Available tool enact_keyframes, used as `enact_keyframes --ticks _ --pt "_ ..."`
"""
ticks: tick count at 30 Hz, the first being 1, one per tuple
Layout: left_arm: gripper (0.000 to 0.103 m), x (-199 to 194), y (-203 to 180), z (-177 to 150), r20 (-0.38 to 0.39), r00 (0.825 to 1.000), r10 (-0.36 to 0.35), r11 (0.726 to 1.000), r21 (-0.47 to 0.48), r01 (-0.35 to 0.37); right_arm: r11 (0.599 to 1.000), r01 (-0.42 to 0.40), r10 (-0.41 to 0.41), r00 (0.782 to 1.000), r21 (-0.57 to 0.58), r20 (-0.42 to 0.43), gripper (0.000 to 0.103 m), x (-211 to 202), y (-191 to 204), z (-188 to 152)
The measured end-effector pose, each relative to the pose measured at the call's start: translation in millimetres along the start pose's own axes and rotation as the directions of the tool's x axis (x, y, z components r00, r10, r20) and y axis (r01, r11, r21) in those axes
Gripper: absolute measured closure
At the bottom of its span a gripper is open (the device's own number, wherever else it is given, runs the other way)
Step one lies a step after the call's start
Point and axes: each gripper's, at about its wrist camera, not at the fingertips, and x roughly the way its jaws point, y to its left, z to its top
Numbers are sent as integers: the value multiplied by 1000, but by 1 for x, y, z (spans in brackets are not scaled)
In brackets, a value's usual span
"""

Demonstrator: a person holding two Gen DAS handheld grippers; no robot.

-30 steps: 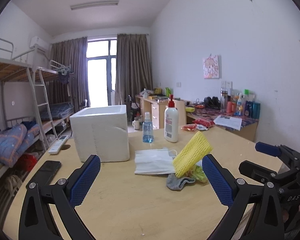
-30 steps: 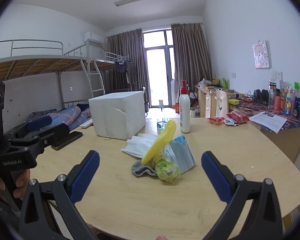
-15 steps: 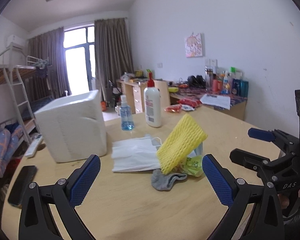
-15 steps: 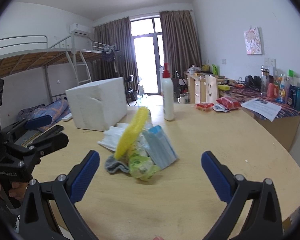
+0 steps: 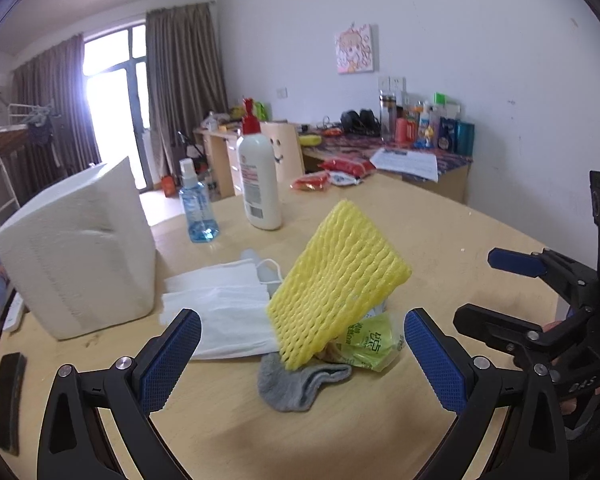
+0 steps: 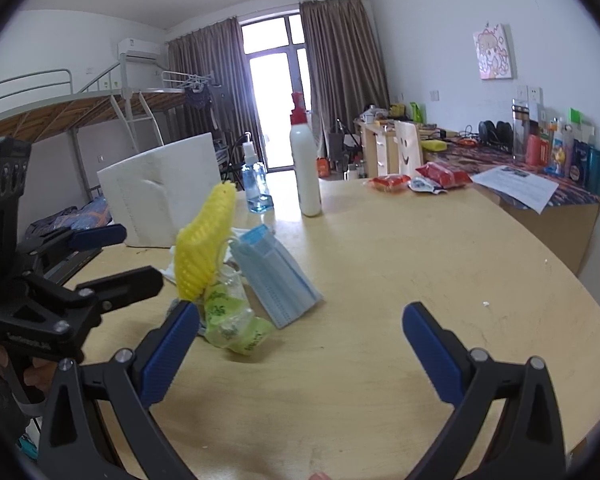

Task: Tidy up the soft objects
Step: 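Grasp the yellow foam mesh sleeve with the left gripper while the right gripper approaches the blue mask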

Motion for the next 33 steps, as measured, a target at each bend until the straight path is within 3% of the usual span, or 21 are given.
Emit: enact_keyframes --ticks 6,10,15,17,20,26,33 --pt "7 21 -9 5 -28 999 -22 999 26 22 1000 -1 2 1000 10 -14 0 4 -4 -1" --pt "24 33 -13 6 -34 999 -38 999 31 39 1000 -5 5 1000 22 -17 0 5 -8 -1" --pt "59 45 -9 5 -65 996 -64 998 -4 63 1000 -7 7 1000 29 -23 0 7 -12 0" --pt "83 47 -7 4 -65 995 -72 997 -13 71 1000 -10 11 1000 27 -28 0 7 -11 1" --pt "90 48 -2 3 -50 995 -88 995 -41 86 1000 -8 9 999 16 -38 0 9 -7 1" --pt "91 35 13 -1 8 991 -133 987 -84 133 1000 -16 15 998 -24 -62 0 16 3 6" --pt "91 9 30 0 113 984 -138 982 -110 151 997 -34 29 996 -65 -79 0 26 16 16"
